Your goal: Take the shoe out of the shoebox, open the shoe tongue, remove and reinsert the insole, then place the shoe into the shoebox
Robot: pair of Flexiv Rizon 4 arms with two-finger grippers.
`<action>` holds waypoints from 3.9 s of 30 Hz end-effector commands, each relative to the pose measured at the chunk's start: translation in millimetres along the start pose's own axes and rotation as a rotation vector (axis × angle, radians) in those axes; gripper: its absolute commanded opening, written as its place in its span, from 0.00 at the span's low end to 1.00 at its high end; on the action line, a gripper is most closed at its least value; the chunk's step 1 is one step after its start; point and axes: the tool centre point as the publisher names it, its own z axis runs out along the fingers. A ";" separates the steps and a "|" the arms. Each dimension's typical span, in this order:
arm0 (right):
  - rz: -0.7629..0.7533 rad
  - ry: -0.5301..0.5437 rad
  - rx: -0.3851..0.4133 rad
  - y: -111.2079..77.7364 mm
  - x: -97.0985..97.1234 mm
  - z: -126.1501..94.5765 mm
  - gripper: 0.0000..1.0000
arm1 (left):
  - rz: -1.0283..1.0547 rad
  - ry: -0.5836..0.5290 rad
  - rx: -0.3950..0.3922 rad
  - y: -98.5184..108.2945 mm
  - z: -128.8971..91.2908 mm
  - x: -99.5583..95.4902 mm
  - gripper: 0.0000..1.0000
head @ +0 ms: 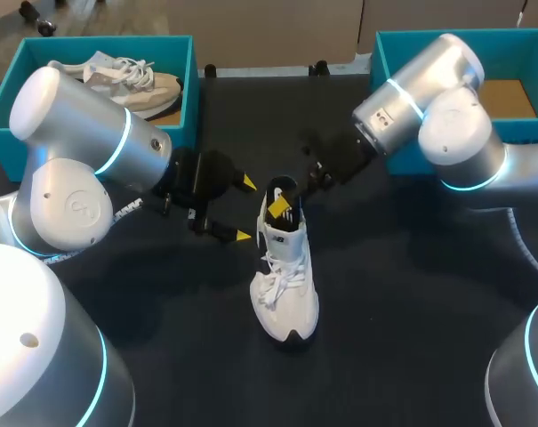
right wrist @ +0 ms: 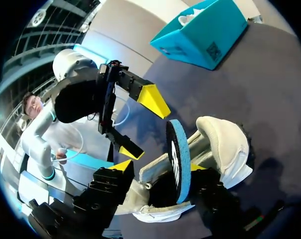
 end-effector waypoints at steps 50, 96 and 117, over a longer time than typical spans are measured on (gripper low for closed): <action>0.032 -0.001 0.029 20.6 -14.5 -23.7 0.00 | -0.001 0.000 -0.006 -1.0 0.5 0.4 1.00; 0.157 -0.001 0.027 5.1 -8.1 -10.0 0.61 | -0.001 0.000 -0.006 -1.0 0.5 0.4 1.00; 0.135 -0.033 0.006 11.5 -4.2 -14.0 0.95 | -0.001 0.000 -0.006 -1.0 0.5 0.4 1.00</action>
